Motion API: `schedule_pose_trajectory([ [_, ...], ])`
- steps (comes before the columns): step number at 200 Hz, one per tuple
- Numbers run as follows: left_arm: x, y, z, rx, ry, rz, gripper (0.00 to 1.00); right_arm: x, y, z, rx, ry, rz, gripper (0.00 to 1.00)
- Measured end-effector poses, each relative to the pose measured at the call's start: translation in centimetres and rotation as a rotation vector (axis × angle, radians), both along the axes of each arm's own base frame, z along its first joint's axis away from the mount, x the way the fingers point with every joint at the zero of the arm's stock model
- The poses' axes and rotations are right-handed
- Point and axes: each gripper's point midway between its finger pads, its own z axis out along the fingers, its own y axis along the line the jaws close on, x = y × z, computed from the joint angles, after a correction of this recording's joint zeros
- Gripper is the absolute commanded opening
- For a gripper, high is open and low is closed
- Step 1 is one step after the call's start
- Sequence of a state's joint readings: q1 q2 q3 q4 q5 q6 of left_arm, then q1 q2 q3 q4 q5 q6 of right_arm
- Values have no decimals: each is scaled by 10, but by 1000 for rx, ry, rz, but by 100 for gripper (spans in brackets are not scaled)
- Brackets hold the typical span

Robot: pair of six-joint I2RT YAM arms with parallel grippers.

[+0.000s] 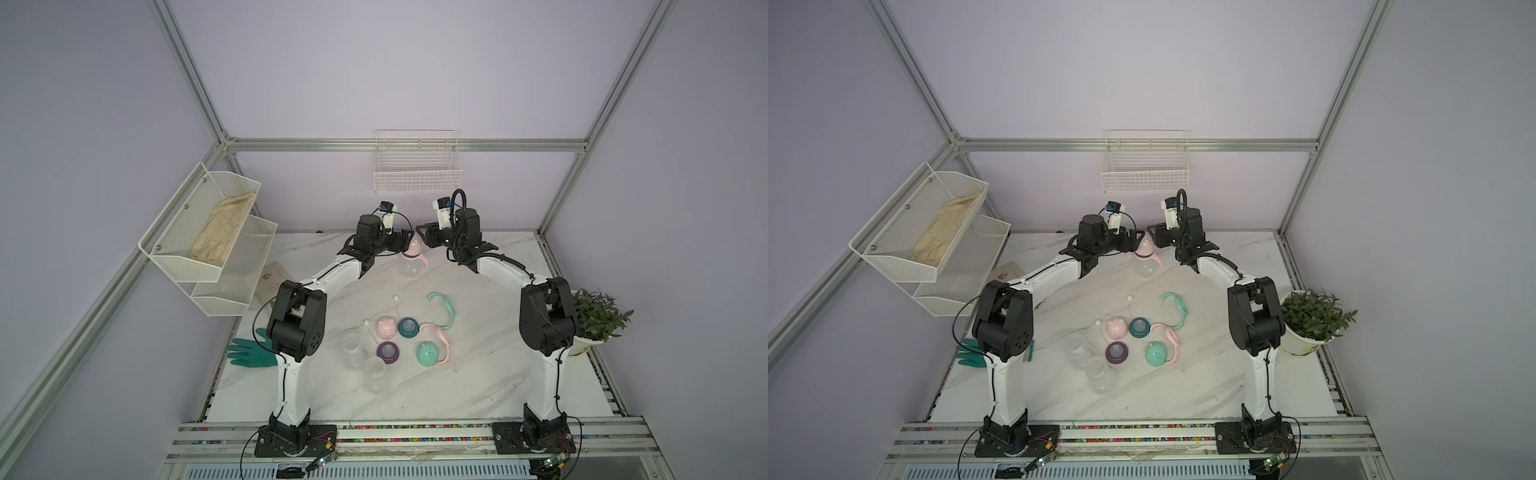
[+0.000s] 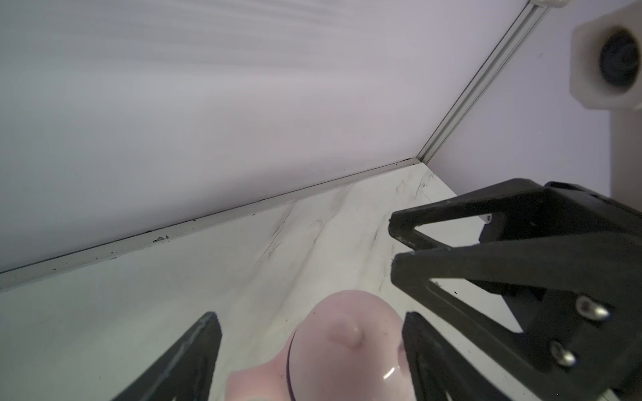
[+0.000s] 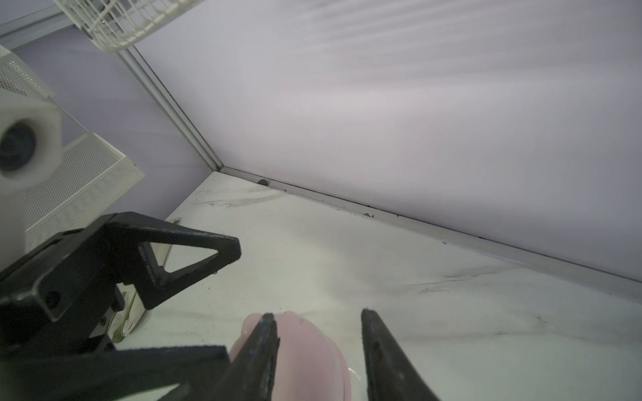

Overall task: Assemble the baby bottles
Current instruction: Close the lid on the baby bottle.

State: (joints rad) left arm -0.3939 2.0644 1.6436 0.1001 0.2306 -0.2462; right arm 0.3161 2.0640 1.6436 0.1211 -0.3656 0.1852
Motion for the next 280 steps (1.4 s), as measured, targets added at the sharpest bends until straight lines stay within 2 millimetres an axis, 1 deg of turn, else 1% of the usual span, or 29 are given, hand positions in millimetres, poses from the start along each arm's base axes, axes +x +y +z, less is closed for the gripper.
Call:
schedule_pose_trajectory([
  [21, 0, -1, -10, 19, 18, 10, 80, 0, 3, -6, 5, 14, 9, 43],
  [49, 2, 0, -9, 36, 2, 20, 75, 1, 13, -20, 5, 39, 25, 43],
  [65, 3, 1, -8, 45, -5, 24, 68, 2, 19, -18, 4, 33, 30, 43],
  [75, 4, 1, -7, 49, -12, 23, 64, 2, 20, -18, 2, 34, 28, 43],
  [104, 4, 1, -5, 55, -19, 21, 49, 1, 23, -18, -2, 33, 27, 43],
  [117, 4, 1, -5, 57, -23, 16, 45, 0, 24, -19, -4, 33, 24, 43],
  [152, 4, -3, -5, 50, -30, -1, 35, 1, 23, -21, -5, 26, 15, 44],
  [166, 5, -5, -6, 41, -34, -10, 34, 1, 22, -21, -7, 23, 5, 44],
  [186, 5, -9, -6, 29, -42, -28, 26, 1, 20, -21, -7, 21, -6, 44],
  [208, 3, -13, -6, 24, -45, -41, 22, -2, 17, -22, -13, 23, -19, 44],
  [246, -2, -25, -7, 16, -54, -68, 15, -9, 9, -24, -25, 26, -49, 46],
  [280, -4, -27, -12, -18, -75, -62, 13, -13, 7, -24, -35, 21, -73, 47],
])
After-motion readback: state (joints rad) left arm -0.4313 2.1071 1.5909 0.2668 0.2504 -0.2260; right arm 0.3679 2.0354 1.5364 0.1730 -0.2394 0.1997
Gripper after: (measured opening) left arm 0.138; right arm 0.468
